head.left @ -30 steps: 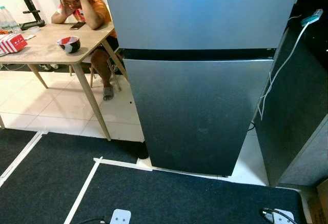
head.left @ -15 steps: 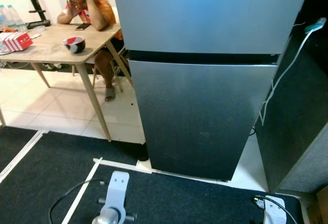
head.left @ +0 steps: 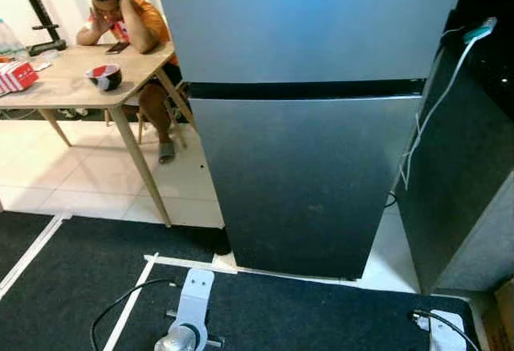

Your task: Restocking fridge

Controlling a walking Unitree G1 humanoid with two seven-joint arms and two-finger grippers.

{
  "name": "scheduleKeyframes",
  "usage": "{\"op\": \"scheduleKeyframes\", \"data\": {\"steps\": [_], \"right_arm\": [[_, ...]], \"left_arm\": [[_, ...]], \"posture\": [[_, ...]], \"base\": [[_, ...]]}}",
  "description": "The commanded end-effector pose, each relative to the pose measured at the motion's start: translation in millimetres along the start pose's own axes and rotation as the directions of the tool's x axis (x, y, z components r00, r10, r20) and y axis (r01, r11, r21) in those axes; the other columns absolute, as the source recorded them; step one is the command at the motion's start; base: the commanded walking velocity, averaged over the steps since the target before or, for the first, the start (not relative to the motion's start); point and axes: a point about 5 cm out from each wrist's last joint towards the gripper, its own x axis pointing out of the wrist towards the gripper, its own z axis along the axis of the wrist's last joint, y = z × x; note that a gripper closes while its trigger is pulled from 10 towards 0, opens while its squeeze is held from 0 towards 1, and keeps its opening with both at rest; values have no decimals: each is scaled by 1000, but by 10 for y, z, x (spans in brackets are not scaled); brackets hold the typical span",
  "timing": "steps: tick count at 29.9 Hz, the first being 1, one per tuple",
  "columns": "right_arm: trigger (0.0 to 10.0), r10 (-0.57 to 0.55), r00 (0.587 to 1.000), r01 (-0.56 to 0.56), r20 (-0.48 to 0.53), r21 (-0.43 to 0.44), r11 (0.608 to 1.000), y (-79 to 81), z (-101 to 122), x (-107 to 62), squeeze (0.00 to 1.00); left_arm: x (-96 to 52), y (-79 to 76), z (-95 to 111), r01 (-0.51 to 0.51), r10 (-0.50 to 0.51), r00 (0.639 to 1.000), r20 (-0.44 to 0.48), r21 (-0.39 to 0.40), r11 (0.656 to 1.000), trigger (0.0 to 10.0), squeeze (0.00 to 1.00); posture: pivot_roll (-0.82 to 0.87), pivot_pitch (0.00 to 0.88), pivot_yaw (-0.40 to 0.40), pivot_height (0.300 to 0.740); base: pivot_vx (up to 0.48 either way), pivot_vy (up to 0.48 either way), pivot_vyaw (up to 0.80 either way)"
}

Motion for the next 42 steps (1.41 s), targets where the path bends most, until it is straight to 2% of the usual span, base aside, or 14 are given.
{"op": "scheduleKeyframes", "data": {"steps": [1, 12, 14, 16, 18, 22, 26, 27, 33, 35, 36, 38, 40, 42], "right_arm": [[10000, 12, 1000, -12, 22, 7, 1000, 77, 32, 5, 0], [10000, 81, 996, -81, 43, -22, 997, 278, 112, 19, 0], [10000, 165, 982, -162, 88, -39, 986, 393, 130, 2, 0], [10000, 262, 956, -249, 132, -105, 963, 504, 174, -21, 0], [10000, 306, 942, -283, 140, -158, 946, 547, 199, -29, 0], [10000, 360, 923, -323, 137, -234, 917, 593, 221, -40, 0], [10000, 439, 890, -375, 123, -348, 859, 746, 325, -49, 0], [10000, 474, 869, -388, 141, -400, 831, 864, 428, -61, 0], [10000, 545, 818, -410, 185, -477, 777, 1004, 546, -110, 0], [10000, 439, 879, -349, 184, -377, 858, 840, 521, -49, 0], [10000, 439, 879, -349, 184, -377, 858, 840, 521, -49, 0], [10000, 200, 972, -176, 125, -182, 968, 435, 379, 32, 0], [10000, 52, 997, -51, 57, -20, 999, 151, 234, 42, 0], [10000, 43, 999, -43, 27, 30, 999, 94, 165, 36, 0]], "left_arm": [[-27, 60, -75, -9, 8, 1000, -27, -12, 1000, 10000, 0], [-19, 168, 30, -19, 19, 1000, -3, -20, 1000, 10000, 0], [-19, 109, 18, 61, -62, 998, 0, -57, 996, 10000, 0], [-6, -50, 75, 220, -218, 975, 33, -48, 974, 10000, 0], [7, -113, 118, 256, -255, 966, 43, -24, 966, 10000, 0], [34, -181, 187, 262, -262, 964, 49, 5, 965, 10000, 0], [100, -312, 411, 218, -220, 969, 109, 30, 975, 10000, 0], [107, -416, 499, 247, -248, 955, 160, 28, 969, 10000, 0], [90, -386, 507, 239, -242, 951, 194, 41, 970, 10000, 0], [72, -146, 362, 85, -80, 986, 148, -28, 996, 10000, 0], [72, -146, 362, 85, -80, 986, 148, -28, 996, 10000, 0], [2, 107, 124, -65, 74, 994, 78, -112, 992, 10000, 0], [-68, 235, -73, -134, 138, 990, 17, -160, 978, 10000, 0], [-95, 264, -144, -146, 149, 989, 0, -178, 973, 10000, 0]], "posture": [[-116, 59, 85, 740], [-72, 66, 63, 740], [-98, 50, 87, 740], [-97, 37, 102, 740], [-90, 32, 111, 740], [-80, 25, 86, 740], [-72, 25, 72, 740], [-83, 29, 73, 740], [-82, 25, 67, 740], [-73, 19, 58, 740], [-73, 19, 58, 740], [-54, 23, 33, 740], [-46, 28, 27, 740], [-44, 32, 22, 740]], "base": [[0, 0, 0], [0, 0, 0], [0, 0, 0], [0, 0, 0], [0, 0, 0], [0, 0, 0], [0, 0, 0], [0, 0, 0], [0, 0, 0], [0, 0, 0], [0, 0, 0], [0, 0, 0], [0, 0, 0], [0, 0, 0]]}}
